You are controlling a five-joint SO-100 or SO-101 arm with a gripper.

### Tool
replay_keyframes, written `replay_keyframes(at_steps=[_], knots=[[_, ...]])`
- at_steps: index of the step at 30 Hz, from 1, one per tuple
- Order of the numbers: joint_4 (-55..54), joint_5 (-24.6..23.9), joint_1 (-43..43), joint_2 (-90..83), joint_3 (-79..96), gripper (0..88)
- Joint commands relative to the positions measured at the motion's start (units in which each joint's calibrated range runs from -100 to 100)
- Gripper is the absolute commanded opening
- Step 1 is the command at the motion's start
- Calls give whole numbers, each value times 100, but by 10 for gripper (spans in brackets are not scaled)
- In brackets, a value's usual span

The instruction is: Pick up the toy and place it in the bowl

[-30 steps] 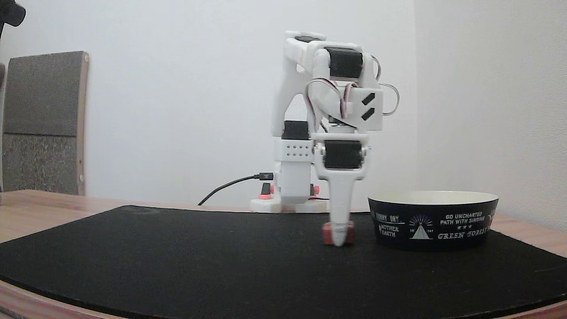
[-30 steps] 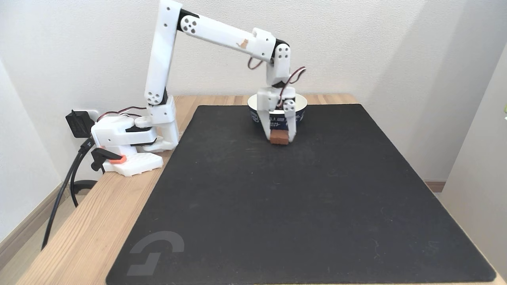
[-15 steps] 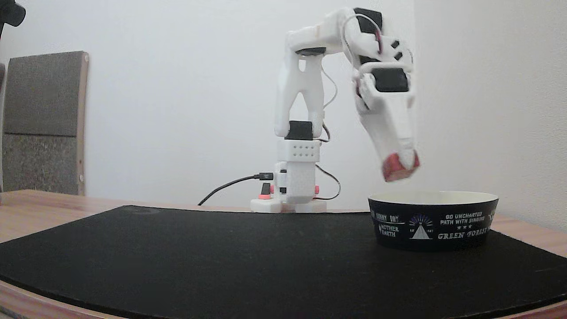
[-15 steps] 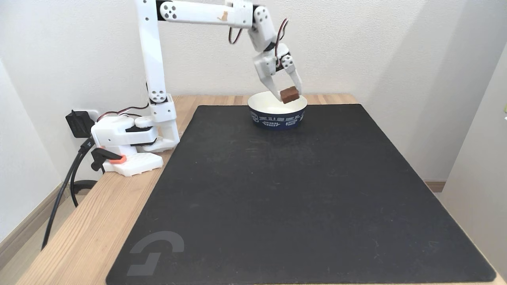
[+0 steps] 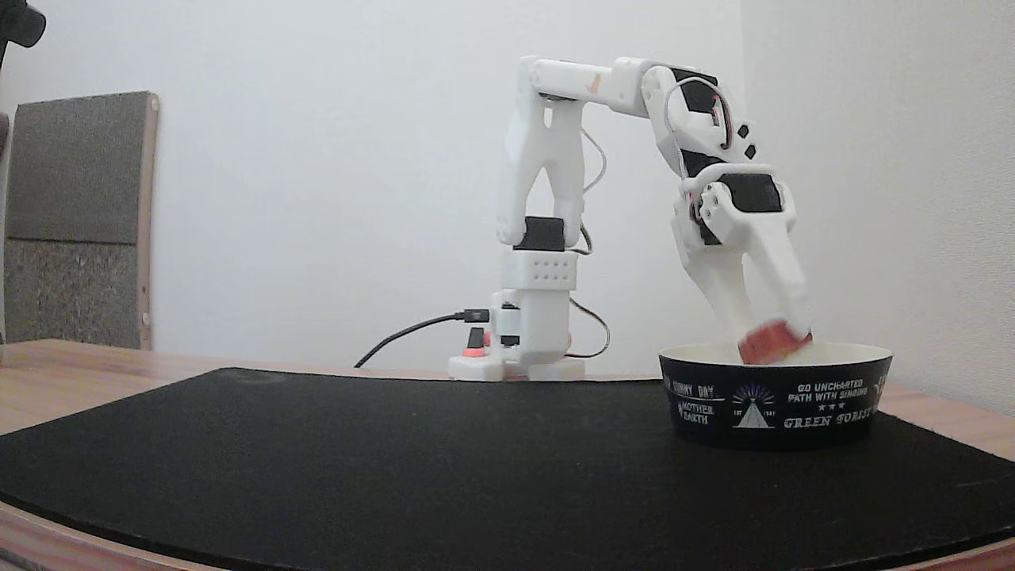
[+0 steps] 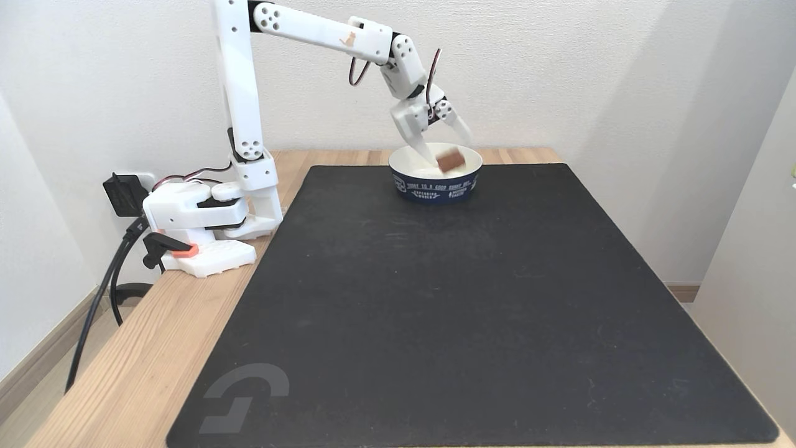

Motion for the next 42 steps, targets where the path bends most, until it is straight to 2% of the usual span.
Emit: replay_keyframes(at_steps=[1,8,13,19,22,23,25,26,28,31,37,42], knots=[[-100,45,95,-178,3,440],[-176,45,848,-1954,1058,440],[-210,40,1718,-4230,3058,440],[-1226,8,2654,-6198,5609,425],[-1531,8,2797,-6898,6465,311],[-1708,40,2864,-7340,6961,175],[-1912,45,2931,-7848,7394,22],[-1979,45,2939,-8073,7583,5],[-1954,45,2997,-8832,8187,43],[-1954,45,3115,-9507,8746,20],[-176,50,2864,-10341,8854,22],[400,50,2546,-10591,8836,22]])
